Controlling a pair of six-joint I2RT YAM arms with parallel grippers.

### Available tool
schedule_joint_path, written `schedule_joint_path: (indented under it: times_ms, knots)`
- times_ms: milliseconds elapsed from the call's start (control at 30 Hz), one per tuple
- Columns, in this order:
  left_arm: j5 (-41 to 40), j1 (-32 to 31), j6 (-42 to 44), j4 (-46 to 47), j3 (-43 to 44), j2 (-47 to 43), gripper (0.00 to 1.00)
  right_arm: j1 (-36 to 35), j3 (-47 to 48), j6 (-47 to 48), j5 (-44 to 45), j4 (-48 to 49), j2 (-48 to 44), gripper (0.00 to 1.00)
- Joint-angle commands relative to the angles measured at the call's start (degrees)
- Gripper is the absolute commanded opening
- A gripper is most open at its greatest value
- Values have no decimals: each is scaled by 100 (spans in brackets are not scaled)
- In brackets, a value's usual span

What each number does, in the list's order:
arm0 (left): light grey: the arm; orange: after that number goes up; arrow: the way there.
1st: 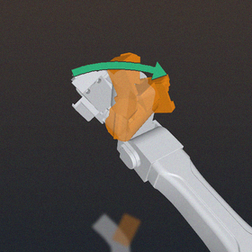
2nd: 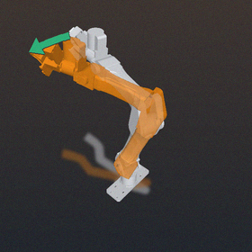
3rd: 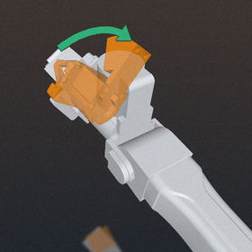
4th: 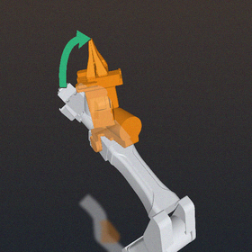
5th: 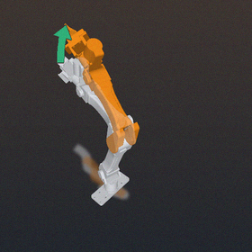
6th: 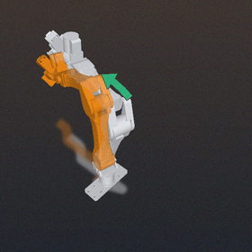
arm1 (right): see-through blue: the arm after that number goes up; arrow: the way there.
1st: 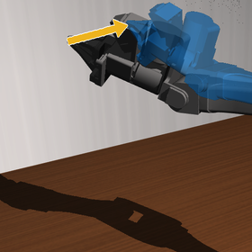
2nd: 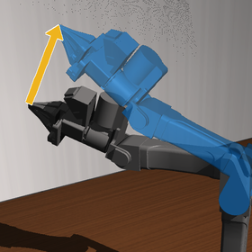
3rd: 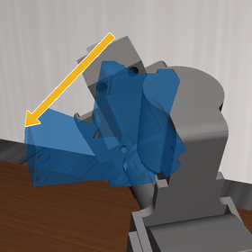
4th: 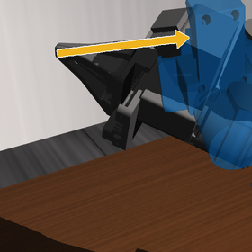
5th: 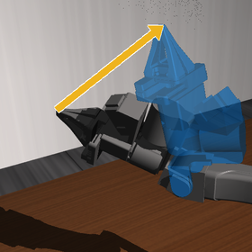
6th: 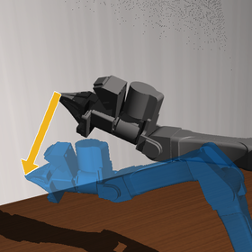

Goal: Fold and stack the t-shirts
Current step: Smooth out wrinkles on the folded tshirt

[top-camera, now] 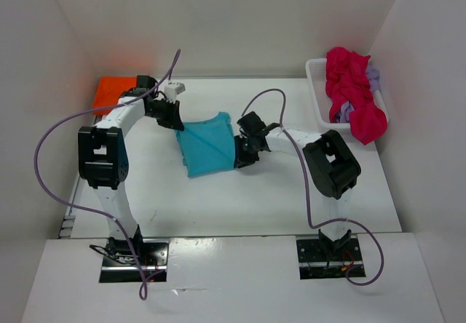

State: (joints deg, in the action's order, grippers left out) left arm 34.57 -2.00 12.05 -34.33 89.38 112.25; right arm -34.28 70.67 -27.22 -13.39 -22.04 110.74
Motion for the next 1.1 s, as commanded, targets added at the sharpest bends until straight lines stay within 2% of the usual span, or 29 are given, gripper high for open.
schedule_joint_path:
  times_ms: [0, 100, 133, 200, 233, 267, 333, 500, 600, 700, 833, 933, 1033, 1067]
  knots:
    - [-11, 121, 104, 250, -53, 314, 5, -70, -98, 33, 20, 77, -325, 27]
    - [-11, 182, -62, 523, -53, 543, 12, -70, -98, 33, 20, 77, -325, 37]
    - [-64, 235, -124, 576, 60, 596, 24, -70, -98, 33, 20, 77, -377, 44]
    - [-117, 235, -124, 576, 193, 702, 34, -70, -98, 33, 20, 77, -378, 51]
    - [-117, 235, -124, 576, 193, 702, 58, -70, -98, 33, 20, 77, -438, 52]
    - [-230, 235, -124, 576, 246, 702, 65, -70, -150, 33, 81, 77, -491, 52]
    - [-354, 288, -177, 638, 246, 527, 72, -70, -150, 33, 134, 16, -553, 53]
    - [-556, 560, -177, 770, -156, -290, 100, -70, -89, 33, 319, -151, -668, 56]
    - [-258, 560, -46, 630, -465, -756, 100, -70, 16, 33, 372, -222, -668, 57]
    - [128, 446, -45, 120, -711, -757, 100, -70, 69, 33, 433, -282, -668, 58]
    - [761, 446, -176, -13, -1273, -362, 100, -70, 69, 33, 486, -283, -720, 58]
    - [885, 305, -291, 101, -1397, -186, 100, -70, 69, 86, 486, -283, -773, 58]
    - [587, 174, -432, 250, -1397, -46, 100, -70, 8, 86, 539, -283, -843, 58]
    - [586, 121, -519, 303, -1397, 7, 100, -70, -53, 25, 539, -283, -904, 62]
